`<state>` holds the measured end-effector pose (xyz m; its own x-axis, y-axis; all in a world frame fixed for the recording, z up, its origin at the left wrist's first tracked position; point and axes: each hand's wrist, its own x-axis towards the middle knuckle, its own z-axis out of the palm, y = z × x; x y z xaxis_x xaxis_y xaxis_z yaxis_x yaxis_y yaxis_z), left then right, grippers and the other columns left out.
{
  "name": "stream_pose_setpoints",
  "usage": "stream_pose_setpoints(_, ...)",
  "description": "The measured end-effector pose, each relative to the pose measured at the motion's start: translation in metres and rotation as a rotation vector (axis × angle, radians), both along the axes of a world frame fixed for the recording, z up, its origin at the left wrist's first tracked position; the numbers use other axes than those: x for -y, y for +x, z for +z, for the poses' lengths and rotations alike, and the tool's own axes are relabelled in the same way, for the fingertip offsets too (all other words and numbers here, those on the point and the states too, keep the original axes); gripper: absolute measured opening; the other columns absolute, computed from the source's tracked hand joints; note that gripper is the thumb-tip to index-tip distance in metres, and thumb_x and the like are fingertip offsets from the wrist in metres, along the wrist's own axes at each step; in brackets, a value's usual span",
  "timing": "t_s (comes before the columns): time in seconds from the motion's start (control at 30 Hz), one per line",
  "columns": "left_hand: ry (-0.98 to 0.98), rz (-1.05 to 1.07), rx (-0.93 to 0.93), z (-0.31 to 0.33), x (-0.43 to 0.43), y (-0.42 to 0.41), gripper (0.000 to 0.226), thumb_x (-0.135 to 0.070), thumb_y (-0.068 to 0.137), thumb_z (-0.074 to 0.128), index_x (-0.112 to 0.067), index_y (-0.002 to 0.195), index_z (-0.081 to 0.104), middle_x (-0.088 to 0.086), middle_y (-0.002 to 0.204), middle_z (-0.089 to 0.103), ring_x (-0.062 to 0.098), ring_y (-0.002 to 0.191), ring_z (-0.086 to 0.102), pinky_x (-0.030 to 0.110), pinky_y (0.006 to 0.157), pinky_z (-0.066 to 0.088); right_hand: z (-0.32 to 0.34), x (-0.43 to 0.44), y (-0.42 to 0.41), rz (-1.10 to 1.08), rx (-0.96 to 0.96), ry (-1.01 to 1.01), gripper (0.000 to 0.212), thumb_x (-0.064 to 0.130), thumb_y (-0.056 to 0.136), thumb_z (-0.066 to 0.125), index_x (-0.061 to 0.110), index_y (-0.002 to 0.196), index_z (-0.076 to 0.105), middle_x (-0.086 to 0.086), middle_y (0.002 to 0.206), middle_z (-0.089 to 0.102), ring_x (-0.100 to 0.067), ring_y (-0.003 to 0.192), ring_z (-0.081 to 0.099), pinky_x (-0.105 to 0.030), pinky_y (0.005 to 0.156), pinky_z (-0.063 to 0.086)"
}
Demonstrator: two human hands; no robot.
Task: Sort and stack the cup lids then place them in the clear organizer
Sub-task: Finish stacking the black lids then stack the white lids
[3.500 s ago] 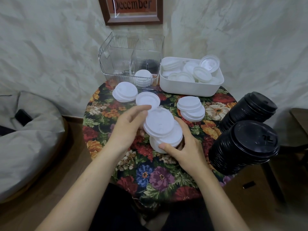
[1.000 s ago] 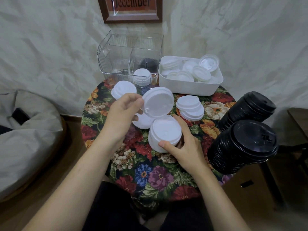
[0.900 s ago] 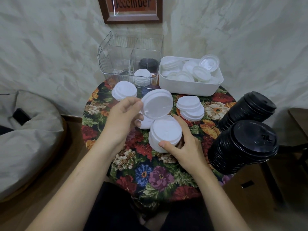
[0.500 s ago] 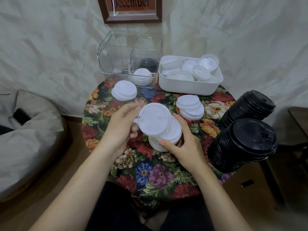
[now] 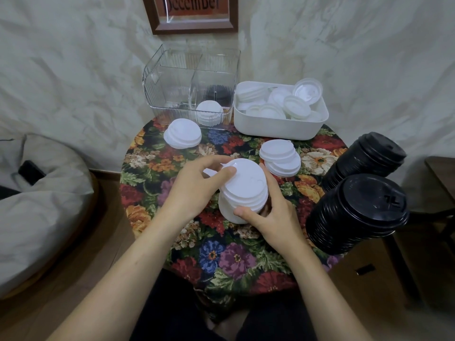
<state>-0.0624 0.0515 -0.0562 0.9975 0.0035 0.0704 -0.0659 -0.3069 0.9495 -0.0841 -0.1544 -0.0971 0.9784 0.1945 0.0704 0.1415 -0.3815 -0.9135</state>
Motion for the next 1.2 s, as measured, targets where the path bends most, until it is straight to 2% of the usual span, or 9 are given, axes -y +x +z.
stream_pose_setpoints(0.13,-0.010,-0.034,0.013,-0.005,0.003,0.000,0.033,-0.049,0.088,0.070,-0.038,0.118,0.075,-0.011,0.112,0.072,0.020,0.091,0.069,0.036,0.084,0.055,-0.002,0.000,0.001,-0.011,-0.016,0.030,0.114,0.067,0.069,0.086,0.064,0.156,0.013,0.047,0.144,0.042,0.011,0.137,0.043,-0.037,0.114,0.043)
stream_pose_setpoints(0.23,0.032,-0.029,0.037,-0.009,0.003,0.000,0.036,-0.052,0.088,0.068,-0.037,0.120,0.075,-0.014,0.116,0.072,0.015,0.090,0.067,0.031,0.081,0.051,-0.002,0.002,0.000,0.004,-0.011,0.032,0.115,0.064,0.068,0.087,0.067,0.154,0.012,0.058,0.135,0.039,0.018,0.133,0.042,-0.033,0.112,0.042)
stream_pose_setpoints(0.37,0.102,-0.007,0.047,-0.011,0.004,0.001,0.041,-0.060,0.085,0.062,-0.039,0.119,0.075,-0.019,0.119,0.071,0.018,0.090,0.066,0.037,0.082,0.055,0.002,0.000,-0.001,0.006,0.013,0.021,0.087,0.076,0.071,0.072,0.076,0.143,0.024,0.056,0.133,0.043,0.024,0.126,0.044,-0.021,0.100,0.045)
stream_pose_setpoints(0.53,0.060,-0.027,0.042,-0.017,0.006,-0.003,0.026,-0.043,0.098,0.066,-0.040,0.123,0.073,-0.024,0.123,0.069,0.010,0.103,0.066,0.044,0.095,0.054,-0.003,0.001,0.000,-0.023,0.016,0.033,0.083,0.073,0.073,0.074,0.055,0.146,0.041,0.030,0.138,0.057,0.005,0.126,0.055,-0.036,0.102,0.054)
stream_pose_setpoints(0.67,0.051,-0.084,0.021,-0.023,0.005,-0.009,0.034,-0.045,0.101,0.063,-0.044,0.135,0.065,-0.020,0.128,0.066,0.002,0.100,0.060,0.032,0.096,0.048,-0.004,0.001,0.000,-0.020,-0.003,0.043,0.083,0.068,0.073,0.079,0.054,0.145,0.040,0.025,0.141,0.056,-0.002,0.129,0.056,-0.044,0.104,0.053)
stream_pose_setpoints(0.8,0.083,-0.107,0.044,-0.028,0.003,-0.012,0.043,-0.052,0.097,0.062,-0.046,0.139,0.062,-0.020,0.126,0.065,0.003,0.098,0.057,0.027,0.093,0.044,-0.004,0.002,0.000,-0.006,-0.002,0.011,0.085,0.063,0.077,0.081,0.061,0.147,0.034,0.041,0.140,0.047,0.012,0.130,0.048,-0.029,0.105,0.048)
stream_pose_setpoints(0.9,0.105,-0.065,0.089,-0.029,0.001,-0.011,0.046,-0.056,0.095,0.061,-0.041,0.138,0.064,-0.024,0.126,0.065,-0.001,0.095,0.057,0.020,0.085,0.042,-0.003,0.002,0.001,-0.009,-0.002,0.002,0.086,0.068,0.073,0.078,0.061,0.147,0.035,0.036,0.144,0.048,0.007,0.132,0.048,-0.033,0.107,0.048)
stream_pose_setpoints(1.07,0.646,0.212,0.275,-0.050,-0.029,0.003,0.032,-0.041,0.100,0.065,-0.026,0.127,0.073,-0.006,0.128,0.068,0.017,0.112,0.053,0.041,0.098,0.046,-0.003,0.001,0.001,-0.014,-0.020,-0.001,0.087,0.072,0.070,0.076,0.062,0.146,0.034,0.033,0.145,0.047,0.001,0.134,0.048,-0.038,0.110,0.046)
stream_pose_setpoints(1.2,0.694,0.087,0.230,-0.060,-0.047,0.008,0.035,-0.050,0.087,0.076,-0.028,0.114,0.079,-0.003,0.140,0.062,0.026,0.137,0.045,0.047,0.116,0.036,-0.002,0.001,0.001,-0.015,-0.022,0.002,0.087,0.071,0.070,0.076,0.062,0.147,0.034,0.029,0.147,0.048,-0.001,0.135,0.048,-0.041,0.111,0.047)
